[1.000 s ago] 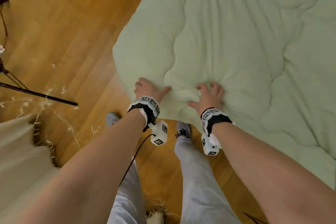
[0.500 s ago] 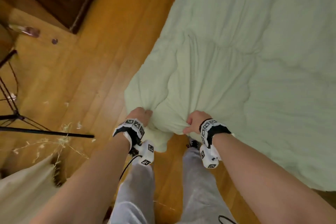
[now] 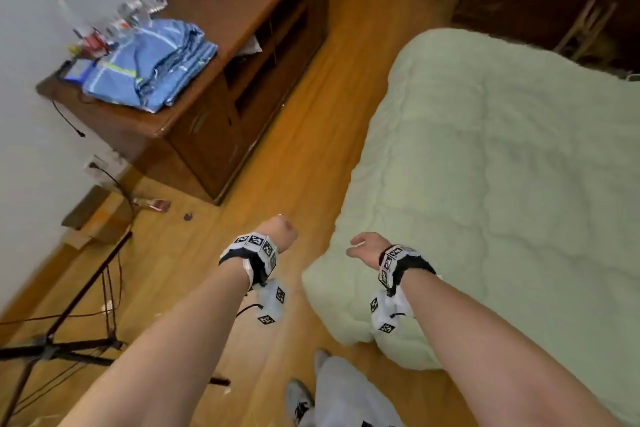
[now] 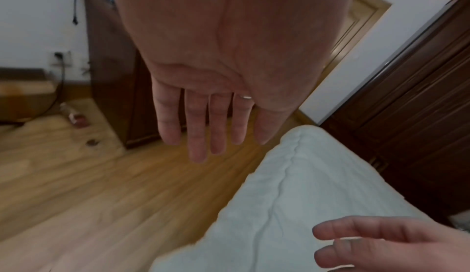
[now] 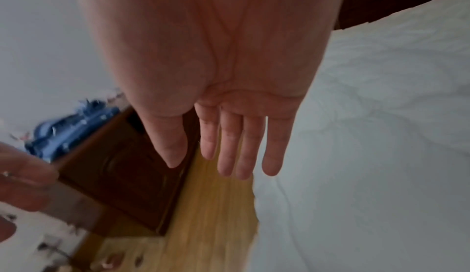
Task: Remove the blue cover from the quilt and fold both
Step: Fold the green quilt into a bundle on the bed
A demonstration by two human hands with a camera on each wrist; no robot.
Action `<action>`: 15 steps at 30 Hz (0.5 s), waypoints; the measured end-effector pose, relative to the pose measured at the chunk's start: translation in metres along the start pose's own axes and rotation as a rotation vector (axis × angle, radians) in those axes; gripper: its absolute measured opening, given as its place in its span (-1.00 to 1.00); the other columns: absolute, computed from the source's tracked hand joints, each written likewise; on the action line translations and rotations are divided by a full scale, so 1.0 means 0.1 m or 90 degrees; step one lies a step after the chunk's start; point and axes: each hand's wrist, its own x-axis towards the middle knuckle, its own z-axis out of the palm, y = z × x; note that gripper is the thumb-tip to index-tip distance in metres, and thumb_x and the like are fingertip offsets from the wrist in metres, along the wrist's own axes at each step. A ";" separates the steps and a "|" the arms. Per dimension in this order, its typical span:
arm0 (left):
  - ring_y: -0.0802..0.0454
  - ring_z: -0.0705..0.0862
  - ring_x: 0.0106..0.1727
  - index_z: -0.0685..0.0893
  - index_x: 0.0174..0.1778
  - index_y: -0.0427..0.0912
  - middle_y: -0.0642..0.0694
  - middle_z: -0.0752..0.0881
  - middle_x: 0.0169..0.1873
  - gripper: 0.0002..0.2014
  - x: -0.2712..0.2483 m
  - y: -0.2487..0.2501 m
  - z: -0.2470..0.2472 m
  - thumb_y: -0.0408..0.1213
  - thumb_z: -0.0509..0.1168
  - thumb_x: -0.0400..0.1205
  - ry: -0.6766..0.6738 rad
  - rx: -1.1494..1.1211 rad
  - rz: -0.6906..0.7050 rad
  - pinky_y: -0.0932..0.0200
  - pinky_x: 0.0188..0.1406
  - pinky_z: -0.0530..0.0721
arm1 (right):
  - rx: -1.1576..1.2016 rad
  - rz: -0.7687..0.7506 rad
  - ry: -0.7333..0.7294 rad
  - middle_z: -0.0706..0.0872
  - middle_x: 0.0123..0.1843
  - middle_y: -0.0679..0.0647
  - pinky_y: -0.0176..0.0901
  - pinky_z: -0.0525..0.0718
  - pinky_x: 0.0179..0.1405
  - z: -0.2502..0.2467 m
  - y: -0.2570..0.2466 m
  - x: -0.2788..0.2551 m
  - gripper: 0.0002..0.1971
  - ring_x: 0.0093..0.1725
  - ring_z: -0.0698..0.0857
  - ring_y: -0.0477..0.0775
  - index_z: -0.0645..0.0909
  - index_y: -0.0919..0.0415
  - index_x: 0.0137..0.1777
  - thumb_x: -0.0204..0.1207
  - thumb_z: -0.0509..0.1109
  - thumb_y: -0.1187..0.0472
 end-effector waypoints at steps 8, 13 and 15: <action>-0.02 0.67 0.15 0.57 0.33 -0.02 -0.02 0.67 0.19 -0.70 0.76 0.19 -1.64 -0.09 0.16 0.70 0.088 0.064 0.109 0.09 0.13 0.64 | 0.017 -0.108 0.084 0.65 0.38 0.04 -0.04 0.55 0.40 -0.93 -1.48 0.79 -0.54 0.33 0.64 0.09 0.57 0.08 0.41 0.53 0.48 0.01; -0.01 0.66 0.20 0.55 0.36 0.07 -0.02 0.63 0.27 -0.66 1.74 0.30 -2.82 -0.01 0.22 0.67 0.132 0.101 0.118 -0.04 0.24 0.67 | -0.007 -0.147 0.082 0.62 0.43 0.05 -0.01 0.57 0.39 -1.59 -2.47 1.73 -0.51 0.36 0.62 0.11 0.53 0.09 0.45 0.55 0.46 0.01; -0.05 0.64 0.22 0.54 0.38 0.08 -0.04 0.59 0.29 -0.64 2.07 0.43 -3.25 0.01 0.24 0.66 0.120 0.139 0.101 -0.06 0.21 0.67 | -0.039 -0.170 0.083 0.61 0.43 0.01 0.02 0.58 0.39 -1.97 -2.85 2.00 -0.48 0.36 0.62 0.08 0.52 0.05 0.46 0.52 0.47 -0.05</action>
